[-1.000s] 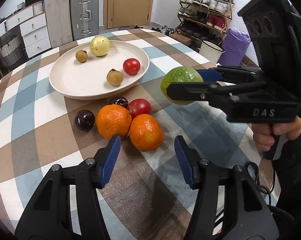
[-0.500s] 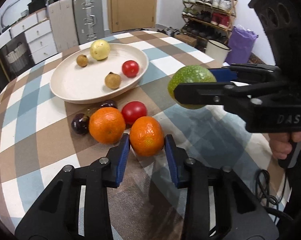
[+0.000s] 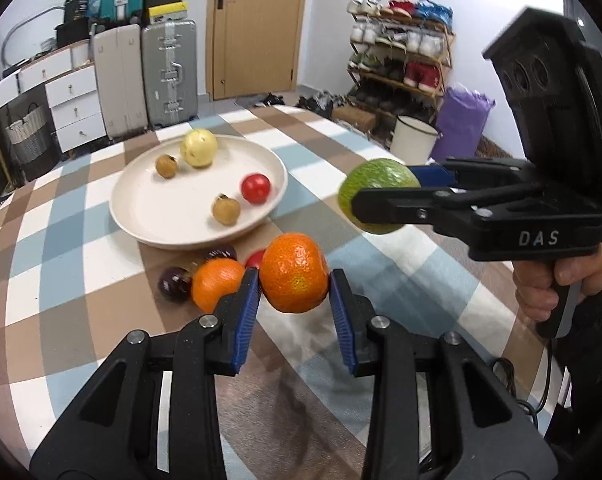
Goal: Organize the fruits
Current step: 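Carry the green-striped fruit and orange over the white plate with both grippers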
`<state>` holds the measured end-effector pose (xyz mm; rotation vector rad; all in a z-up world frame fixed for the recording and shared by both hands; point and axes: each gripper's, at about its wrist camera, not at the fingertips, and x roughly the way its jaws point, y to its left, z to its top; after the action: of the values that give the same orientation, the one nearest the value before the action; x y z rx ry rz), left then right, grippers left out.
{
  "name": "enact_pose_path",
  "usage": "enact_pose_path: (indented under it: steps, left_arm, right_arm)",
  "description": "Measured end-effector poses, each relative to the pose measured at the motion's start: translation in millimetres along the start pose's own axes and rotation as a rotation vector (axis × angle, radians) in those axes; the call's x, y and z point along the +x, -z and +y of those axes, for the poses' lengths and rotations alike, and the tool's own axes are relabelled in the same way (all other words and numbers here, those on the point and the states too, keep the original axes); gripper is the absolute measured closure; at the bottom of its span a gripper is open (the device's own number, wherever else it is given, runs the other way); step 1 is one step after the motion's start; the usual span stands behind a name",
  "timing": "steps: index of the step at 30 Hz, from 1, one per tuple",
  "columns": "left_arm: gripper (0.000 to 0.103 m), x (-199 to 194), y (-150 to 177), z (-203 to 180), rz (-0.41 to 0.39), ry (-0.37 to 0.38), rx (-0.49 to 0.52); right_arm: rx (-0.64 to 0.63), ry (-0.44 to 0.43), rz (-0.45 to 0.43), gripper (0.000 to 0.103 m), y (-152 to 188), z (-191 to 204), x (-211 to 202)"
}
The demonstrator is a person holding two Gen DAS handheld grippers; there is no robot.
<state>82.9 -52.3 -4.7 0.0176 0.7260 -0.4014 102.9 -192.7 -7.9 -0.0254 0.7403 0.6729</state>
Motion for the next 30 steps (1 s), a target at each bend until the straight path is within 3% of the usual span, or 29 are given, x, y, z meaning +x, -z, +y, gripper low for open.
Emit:
enact_pose_path:
  steps: [10,17,30]
  left_arm:
    - [0.071,-13,-12,37,-0.057,-0.099,-0.115]
    - [0.071,-16,-26,55,-0.099,-0.168,-0.142]
    - [0.071,12,-53,73,-0.123,-0.202,-0.158]
  right_arm:
    - [0.005,-0.019,-0.044,0.053,-21,3,-5]
    - [0.037,-0.035,-0.080,0.053,-39,-2,3]
    - [0.062,-0.014,-0.079,0.053,-62,-13,42]
